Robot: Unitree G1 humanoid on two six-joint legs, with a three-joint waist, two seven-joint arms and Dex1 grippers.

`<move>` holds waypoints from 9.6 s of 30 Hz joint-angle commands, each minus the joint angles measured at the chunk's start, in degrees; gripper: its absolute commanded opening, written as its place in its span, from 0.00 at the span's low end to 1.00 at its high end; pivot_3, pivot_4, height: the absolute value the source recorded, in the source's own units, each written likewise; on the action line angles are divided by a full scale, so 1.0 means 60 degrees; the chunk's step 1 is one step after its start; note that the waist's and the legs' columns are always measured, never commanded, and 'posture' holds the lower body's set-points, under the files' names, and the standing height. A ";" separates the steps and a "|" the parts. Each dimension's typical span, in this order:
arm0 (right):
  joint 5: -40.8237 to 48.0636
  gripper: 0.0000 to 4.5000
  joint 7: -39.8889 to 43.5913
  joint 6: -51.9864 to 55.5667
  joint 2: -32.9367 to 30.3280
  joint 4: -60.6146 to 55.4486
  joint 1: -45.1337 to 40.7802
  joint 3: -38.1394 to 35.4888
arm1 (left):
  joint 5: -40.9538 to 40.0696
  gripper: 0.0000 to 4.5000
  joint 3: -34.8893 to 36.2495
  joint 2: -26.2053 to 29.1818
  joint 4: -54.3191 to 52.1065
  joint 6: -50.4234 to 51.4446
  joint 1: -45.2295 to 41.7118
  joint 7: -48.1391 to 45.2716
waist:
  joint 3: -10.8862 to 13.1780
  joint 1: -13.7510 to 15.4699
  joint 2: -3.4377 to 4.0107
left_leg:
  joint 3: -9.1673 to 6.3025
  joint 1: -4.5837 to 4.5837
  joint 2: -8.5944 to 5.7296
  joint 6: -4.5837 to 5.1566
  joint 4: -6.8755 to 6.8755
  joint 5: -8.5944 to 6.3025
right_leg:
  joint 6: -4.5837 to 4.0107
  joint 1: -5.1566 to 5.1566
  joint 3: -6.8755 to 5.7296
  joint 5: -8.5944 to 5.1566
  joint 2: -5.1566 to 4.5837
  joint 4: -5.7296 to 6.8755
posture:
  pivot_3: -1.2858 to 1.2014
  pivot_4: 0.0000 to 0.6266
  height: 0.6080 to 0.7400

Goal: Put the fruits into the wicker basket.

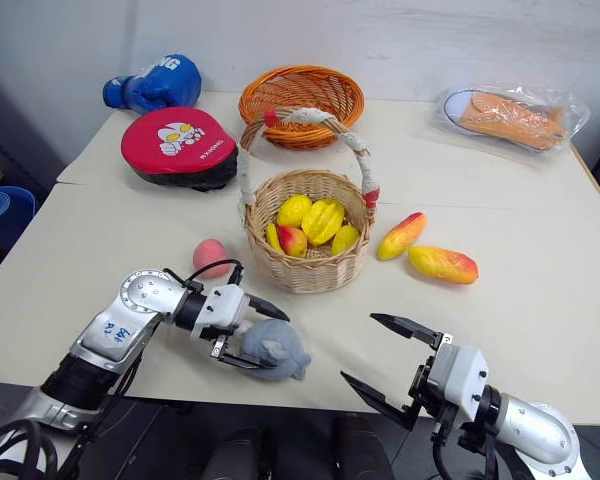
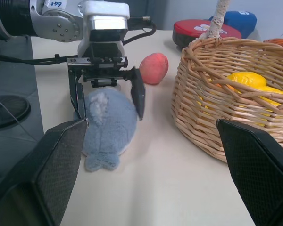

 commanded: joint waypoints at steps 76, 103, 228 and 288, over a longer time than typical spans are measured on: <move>-0.0265 1.00 -0.1137 -0.0157 0.0821 0.0667 -0.3165 0.0792 | 0.0057 0.71 0.3073 -0.0108 0.7188 -0.0086 -0.2918 0.1443 | -0.0060 -0.0020 -0.0103 | -0.0003 -0.0020 0.0000 -0.0005 -0.0007 0.0012 | -0.0016 -0.0023 -0.0099 -0.0026 -0.0057 0.0043 | 0.52 0.24 1.00; -0.0268 1.00 -0.3076 0.0544 0.1339 0.0175 -0.3024 -0.0305 | -0.0925 0.82 0.1947 -0.3855 -0.0051 0.3589 -0.2683 0.6084 | -0.0058 0.0088 -0.0095 | -0.0002 -0.0012 -0.0010 -0.0011 0.0022 0.0016 | 0.0026 -0.0007 -0.0020 -0.0010 -0.0029 0.0032 | 0.52 0.24 1.00; 0.2029 0.99 -0.3684 0.9214 0.1878 0.1345 -1.0692 0.0701 | -0.4324 1.00 0.5072 0.1007 -0.0426 0.4106 -0.0556 0.1413 | 0.0006 -0.0216 0.0003 | 0.0012 -0.0359 -0.0019 -0.0006 0.0097 0.0091 | 0.0040 -0.0341 -0.0008 0.0053 -0.0055 0.0127 | 0.52 0.24 1.00; -0.5085 0.55 0.4301 -0.1734 -0.2544 1.3803 -1.1770 0.2125 | -0.4029 1.00 0.4369 0.0481 -0.1253 0.3468 0.0123 0.1044 | 0.0030 -0.0280 0.0031 | 0.0076 0.0103 -0.0009 -0.0003 -0.0031 0.0035 | 0.0051 0.0106 0.0034 0.0033 -0.0040 -0.0078 | 0.52 0.24 1.00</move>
